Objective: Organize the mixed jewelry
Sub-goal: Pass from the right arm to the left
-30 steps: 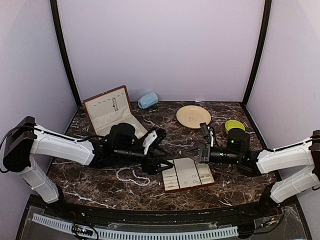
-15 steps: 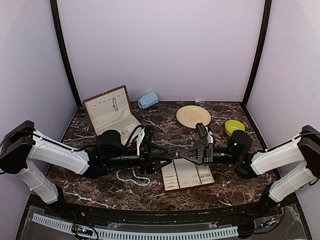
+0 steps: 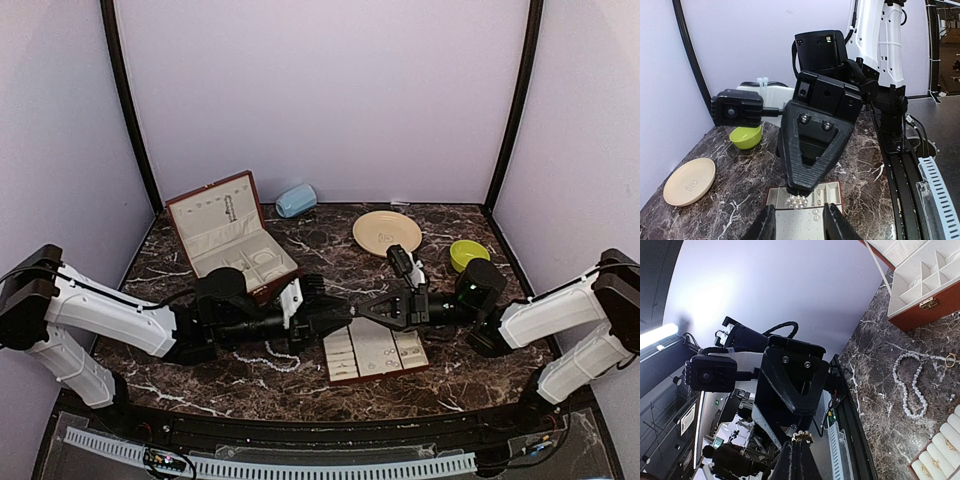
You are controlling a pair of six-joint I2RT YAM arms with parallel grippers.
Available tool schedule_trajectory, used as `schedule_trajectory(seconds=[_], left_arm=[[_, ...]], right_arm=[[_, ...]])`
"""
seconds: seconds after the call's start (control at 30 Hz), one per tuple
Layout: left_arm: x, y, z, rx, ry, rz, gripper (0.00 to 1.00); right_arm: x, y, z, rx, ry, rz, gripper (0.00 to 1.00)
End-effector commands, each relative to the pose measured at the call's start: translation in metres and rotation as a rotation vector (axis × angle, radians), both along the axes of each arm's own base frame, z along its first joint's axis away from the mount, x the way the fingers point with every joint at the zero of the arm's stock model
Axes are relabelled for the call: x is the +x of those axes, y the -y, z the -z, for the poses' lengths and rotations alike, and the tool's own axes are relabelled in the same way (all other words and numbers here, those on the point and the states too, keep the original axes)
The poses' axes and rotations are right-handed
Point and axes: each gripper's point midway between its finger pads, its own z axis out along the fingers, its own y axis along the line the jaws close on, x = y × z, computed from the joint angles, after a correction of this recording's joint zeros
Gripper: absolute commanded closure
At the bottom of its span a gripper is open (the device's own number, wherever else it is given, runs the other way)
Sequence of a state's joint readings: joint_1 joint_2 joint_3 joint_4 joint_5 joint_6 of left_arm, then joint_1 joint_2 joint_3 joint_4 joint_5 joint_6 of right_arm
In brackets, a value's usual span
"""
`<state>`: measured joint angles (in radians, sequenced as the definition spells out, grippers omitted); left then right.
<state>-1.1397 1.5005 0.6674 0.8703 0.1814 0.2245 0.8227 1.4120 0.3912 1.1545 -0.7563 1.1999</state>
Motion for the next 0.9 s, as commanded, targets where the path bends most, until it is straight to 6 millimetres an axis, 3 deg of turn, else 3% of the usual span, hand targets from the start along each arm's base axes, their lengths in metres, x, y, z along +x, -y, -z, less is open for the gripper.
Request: schedule_trajectory(seconds=[0.0, 0.23, 0.87], left_arm=[[0.003, 0.008, -0.019, -0.018, 0.114, -0.019, 0.68], [0.001, 0.012, -0.019, -0.013, 0.132, -0.012, 0.75], [-0.002, 0.017, -0.008, 0.021, 0.161, -0.002, 0.7]], right_arm=[[-0.005, -0.004, -0.018, 0.052, 0.034, -0.034, 1.0], [-0.007, -0.005, -0.019, 0.052, 0.034, -0.041, 1.0], [-0.005, -0.004, -0.021, 0.062, 0.033, -0.028, 1.0]])
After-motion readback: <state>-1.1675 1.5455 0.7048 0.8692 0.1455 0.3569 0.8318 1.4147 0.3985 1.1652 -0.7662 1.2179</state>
